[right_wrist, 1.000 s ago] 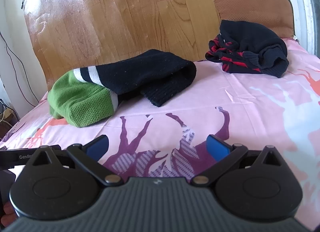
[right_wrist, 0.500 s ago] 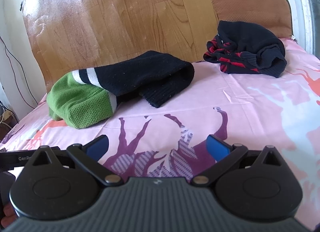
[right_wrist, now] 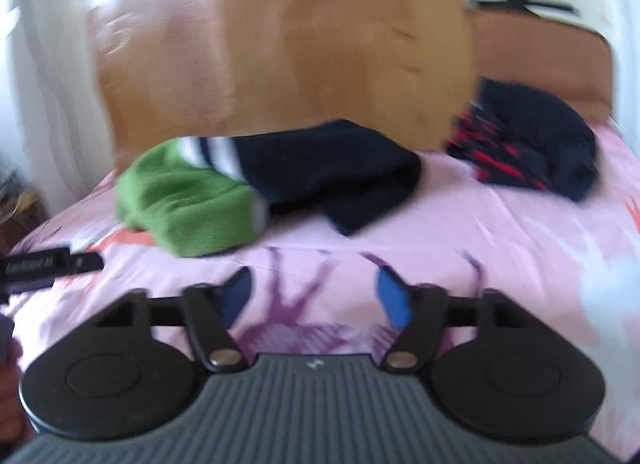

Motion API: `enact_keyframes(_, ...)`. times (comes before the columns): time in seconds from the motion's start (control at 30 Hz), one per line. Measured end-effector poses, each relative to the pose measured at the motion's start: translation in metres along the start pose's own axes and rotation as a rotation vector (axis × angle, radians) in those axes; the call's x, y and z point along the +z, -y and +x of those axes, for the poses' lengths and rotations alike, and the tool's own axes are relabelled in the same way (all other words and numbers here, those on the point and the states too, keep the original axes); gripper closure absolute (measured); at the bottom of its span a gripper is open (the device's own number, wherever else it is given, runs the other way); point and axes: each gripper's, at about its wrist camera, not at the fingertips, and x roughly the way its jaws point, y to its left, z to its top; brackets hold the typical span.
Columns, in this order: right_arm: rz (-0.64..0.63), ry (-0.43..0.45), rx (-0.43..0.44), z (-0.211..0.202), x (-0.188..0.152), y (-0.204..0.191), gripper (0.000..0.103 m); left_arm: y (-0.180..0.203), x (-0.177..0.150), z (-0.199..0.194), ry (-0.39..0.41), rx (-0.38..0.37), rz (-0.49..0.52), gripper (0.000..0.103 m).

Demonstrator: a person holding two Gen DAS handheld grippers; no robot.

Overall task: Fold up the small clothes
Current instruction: 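Grasp the green sweater edge with the right gripper while the left gripper grasps another edge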

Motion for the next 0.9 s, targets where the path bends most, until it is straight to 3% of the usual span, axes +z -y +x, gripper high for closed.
enact_keyframes(0.23,-0.371,0.025,0.172,0.045,0.028,-0.072,0.039,-0.037,0.009,0.002,0.033,0.085,-0.162,0.0)
enact_keyframes(0.37,-0.537,-0.016,0.154,0.099,0.028,-0.106,0.041,-0.039,0.01,0.007,0.016,0.085,-0.162,0.0)
enact_keyframes(0.4,-0.575,-0.032,0.123,0.112,0.027,-0.111,0.061,-0.038,0.01,0.006,0.021,0.088,-0.159,0.0)
enact_keyframes(0.43,-0.585,-0.047,0.107,0.121,0.03,-0.11,0.091,-0.038,0.009,0.006,0.025,0.089,-0.159,0.0)
enact_keyframes(0.5,-0.489,-0.042,0.146,0.115,0.046,-0.095,0.091,-0.038,0.009,0.006,0.025,0.086,-0.158,0.0)
enact_keyframes(0.6,-0.362,0.07,0.168,0.064,0.084,-0.064,0.092,-0.033,0.008,0.006,0.026,0.065,-0.13,0.001)
enact_keyframes(0.7,-0.303,0.177,0.132,0.002,0.119,-0.023,0.092,-0.01,0.009,0.005,0.042,0.033,0.035,0.007)
enact_keyframes(0.77,-0.272,0.214,0.091,-0.033,0.138,0.007,0.092,0.014,0.008,0.0,0.113,0.041,0.221,0.014)
enact_keyframes(0.9,-0.177,0.224,0.022,-0.077,0.155,0.059,0.092,0.061,-0.005,-0.008,0.273,0.021,0.609,0.015)
